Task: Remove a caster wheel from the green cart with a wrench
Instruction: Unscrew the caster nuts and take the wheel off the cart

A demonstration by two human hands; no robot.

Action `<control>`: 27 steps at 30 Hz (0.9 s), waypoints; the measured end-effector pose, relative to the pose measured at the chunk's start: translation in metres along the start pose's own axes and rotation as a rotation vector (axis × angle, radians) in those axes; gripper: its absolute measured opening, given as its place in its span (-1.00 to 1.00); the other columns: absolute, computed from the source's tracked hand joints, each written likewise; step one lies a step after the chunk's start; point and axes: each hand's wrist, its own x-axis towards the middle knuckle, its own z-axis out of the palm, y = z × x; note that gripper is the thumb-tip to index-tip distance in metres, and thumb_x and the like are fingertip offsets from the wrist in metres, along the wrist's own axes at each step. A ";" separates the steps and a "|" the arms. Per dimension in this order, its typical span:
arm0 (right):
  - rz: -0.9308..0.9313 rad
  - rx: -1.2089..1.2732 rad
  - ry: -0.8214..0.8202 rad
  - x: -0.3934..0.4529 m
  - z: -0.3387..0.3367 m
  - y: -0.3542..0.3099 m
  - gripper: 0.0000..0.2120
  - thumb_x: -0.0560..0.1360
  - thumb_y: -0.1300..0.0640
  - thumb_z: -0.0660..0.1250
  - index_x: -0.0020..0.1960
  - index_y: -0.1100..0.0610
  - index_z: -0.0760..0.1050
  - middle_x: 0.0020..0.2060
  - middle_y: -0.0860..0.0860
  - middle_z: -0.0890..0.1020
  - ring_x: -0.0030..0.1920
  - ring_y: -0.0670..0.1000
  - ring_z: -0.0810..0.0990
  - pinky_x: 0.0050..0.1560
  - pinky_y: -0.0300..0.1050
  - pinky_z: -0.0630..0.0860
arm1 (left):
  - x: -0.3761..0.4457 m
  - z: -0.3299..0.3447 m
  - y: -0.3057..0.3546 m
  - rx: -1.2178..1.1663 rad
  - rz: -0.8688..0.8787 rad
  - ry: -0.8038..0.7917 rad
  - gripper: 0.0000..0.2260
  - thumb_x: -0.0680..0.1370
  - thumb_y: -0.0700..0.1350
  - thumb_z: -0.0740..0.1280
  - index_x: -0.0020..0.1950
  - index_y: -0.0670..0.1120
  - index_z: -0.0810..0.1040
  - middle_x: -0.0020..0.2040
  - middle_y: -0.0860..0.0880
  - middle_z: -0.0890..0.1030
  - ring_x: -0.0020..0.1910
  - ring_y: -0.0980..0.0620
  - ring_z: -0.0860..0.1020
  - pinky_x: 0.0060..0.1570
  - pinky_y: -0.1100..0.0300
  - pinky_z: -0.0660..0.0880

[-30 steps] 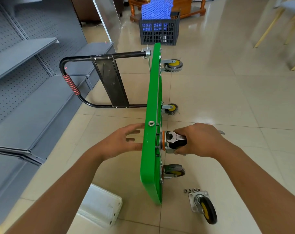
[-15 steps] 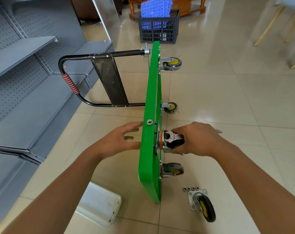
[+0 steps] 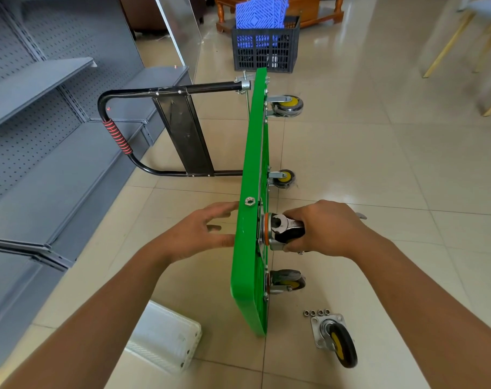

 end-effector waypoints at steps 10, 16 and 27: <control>0.008 0.006 -0.003 0.000 0.002 -0.001 -0.59 0.41 -0.32 0.42 0.16 -0.15 0.56 -0.12 -0.12 0.69 -0.10 -0.02 0.60 -0.19 -0.12 0.52 | 0.002 0.016 -0.023 -0.146 -0.084 -0.093 -0.39 0.51 -0.11 0.47 0.53 0.12 0.37 0.47 0.21 0.43 0.45 0.17 0.40 0.36 -0.03 0.50; 0.005 0.005 -0.002 0.003 0.006 -0.003 -0.57 0.41 -0.32 0.42 0.19 -0.16 0.55 -0.08 -0.12 0.69 -0.06 -0.01 0.61 -0.16 -0.10 0.56 | 0.008 0.024 -0.029 -0.177 -0.077 -0.081 -0.34 0.49 -0.13 0.49 0.55 0.11 0.36 0.50 0.19 0.41 0.48 0.15 0.37 0.34 -0.08 0.52; 0.011 0.011 -0.007 0.005 0.008 -0.004 -0.56 0.40 -0.32 0.43 0.19 -0.15 0.55 -0.08 -0.11 0.70 -0.07 -0.01 0.62 -0.12 -0.04 0.60 | 0.003 -0.005 -0.005 -0.127 -0.052 -0.013 -0.24 0.33 0.31 0.53 0.49 0.30 0.36 0.50 0.27 0.37 0.50 0.16 0.33 0.45 -0.12 0.39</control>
